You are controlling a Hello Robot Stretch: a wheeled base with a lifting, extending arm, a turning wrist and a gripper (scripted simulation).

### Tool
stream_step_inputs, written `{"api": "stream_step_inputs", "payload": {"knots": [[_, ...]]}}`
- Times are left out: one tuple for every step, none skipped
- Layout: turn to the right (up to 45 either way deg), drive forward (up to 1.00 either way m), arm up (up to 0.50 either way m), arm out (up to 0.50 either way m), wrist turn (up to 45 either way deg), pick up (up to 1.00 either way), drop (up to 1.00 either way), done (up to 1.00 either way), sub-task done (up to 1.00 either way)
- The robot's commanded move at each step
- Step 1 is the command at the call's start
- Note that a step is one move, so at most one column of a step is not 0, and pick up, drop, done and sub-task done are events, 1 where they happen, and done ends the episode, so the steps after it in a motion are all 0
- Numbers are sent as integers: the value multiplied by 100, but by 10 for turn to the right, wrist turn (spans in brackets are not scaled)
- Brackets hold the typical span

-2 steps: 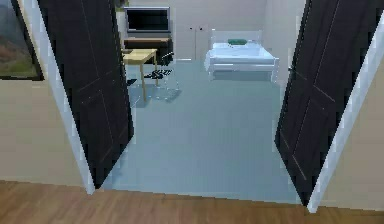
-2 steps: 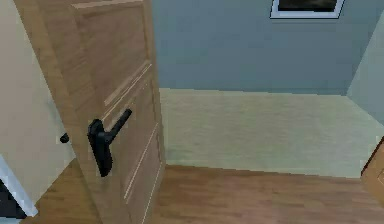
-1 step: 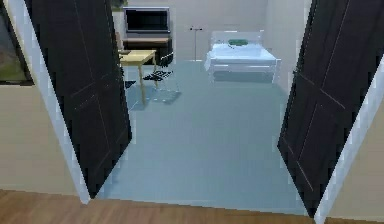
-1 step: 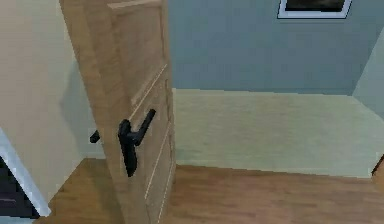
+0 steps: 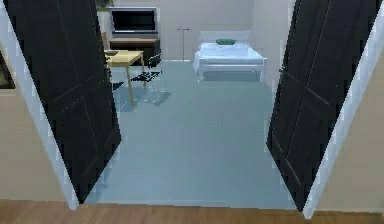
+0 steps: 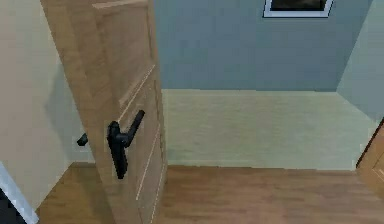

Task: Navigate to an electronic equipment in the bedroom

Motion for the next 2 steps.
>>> {"api": "stream_step_inputs", "payload": {"knots": [[0,100,0,0,0,0,0,0,0],[0,100,0,0,0,0,0,0,0]]}}
